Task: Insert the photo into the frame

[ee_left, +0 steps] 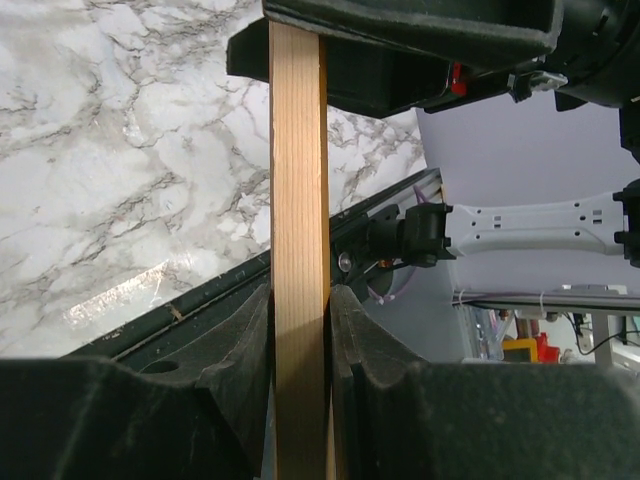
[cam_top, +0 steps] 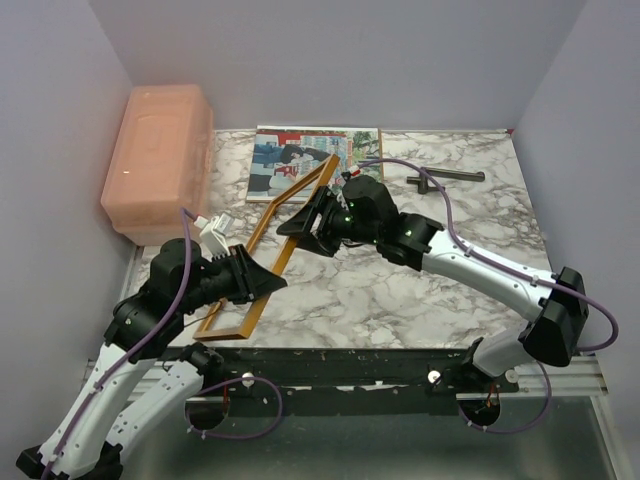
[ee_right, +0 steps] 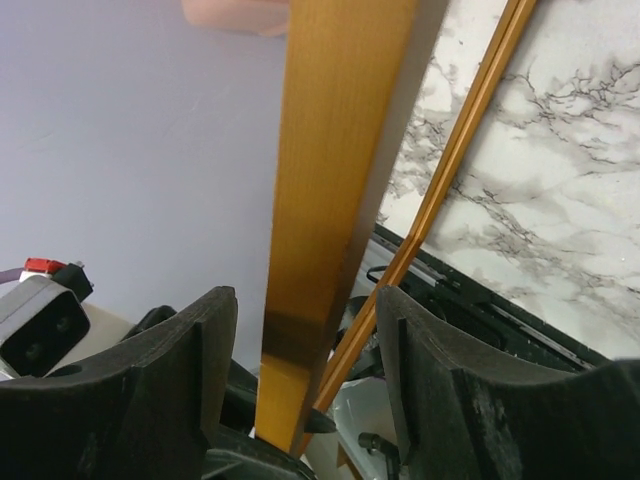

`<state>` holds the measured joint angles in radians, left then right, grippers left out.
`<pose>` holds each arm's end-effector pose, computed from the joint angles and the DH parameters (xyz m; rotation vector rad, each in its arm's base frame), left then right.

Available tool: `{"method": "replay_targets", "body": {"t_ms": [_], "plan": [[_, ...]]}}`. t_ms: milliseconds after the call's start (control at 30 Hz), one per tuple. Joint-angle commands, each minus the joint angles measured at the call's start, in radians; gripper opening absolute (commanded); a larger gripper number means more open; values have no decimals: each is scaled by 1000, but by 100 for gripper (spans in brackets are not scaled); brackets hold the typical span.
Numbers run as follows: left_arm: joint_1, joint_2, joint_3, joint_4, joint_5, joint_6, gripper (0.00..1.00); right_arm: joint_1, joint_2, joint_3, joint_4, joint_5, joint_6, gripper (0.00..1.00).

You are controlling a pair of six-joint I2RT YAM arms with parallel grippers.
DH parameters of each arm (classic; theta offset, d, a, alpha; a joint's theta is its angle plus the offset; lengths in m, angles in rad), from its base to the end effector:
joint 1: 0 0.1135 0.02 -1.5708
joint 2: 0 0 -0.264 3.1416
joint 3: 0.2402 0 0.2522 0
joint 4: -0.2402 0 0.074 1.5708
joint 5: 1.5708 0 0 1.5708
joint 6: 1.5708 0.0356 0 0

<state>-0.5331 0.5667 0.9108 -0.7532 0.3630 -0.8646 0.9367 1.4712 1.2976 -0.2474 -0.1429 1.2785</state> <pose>0.0849 -0.0648 0.3517 -0.1000 2.1787 -1.2186 0.2004 0.2810 0.3483 0.2928 2.3385 1.4399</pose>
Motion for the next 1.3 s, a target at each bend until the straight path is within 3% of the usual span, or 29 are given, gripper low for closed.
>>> {"method": "replay_targets", "body": {"t_ms": [0,33,167,233,533,700,867,1267], "plan": [[-12,30,-45,34,-86,9,0,4,29,40,21,-42,1,63],[-19,29,-48,41,-85,10,0,4,29,38,26,-43,-2,62],[-34,19,-55,57,-80,7,0,4,16,25,25,-29,-11,39],[-37,10,-57,64,-78,6,5,2,8,20,13,-19,-18,32],[-40,-42,-59,113,-44,6,80,3,-22,12,-63,0,-64,12],[-40,-93,-48,152,-35,5,99,4,-50,12,-123,24,-102,8],[-40,-112,-16,146,-42,20,99,-9,-61,15,-186,24,-139,5],[-41,-103,77,-42,-166,145,99,-111,-77,80,-322,-30,-273,1]]}}
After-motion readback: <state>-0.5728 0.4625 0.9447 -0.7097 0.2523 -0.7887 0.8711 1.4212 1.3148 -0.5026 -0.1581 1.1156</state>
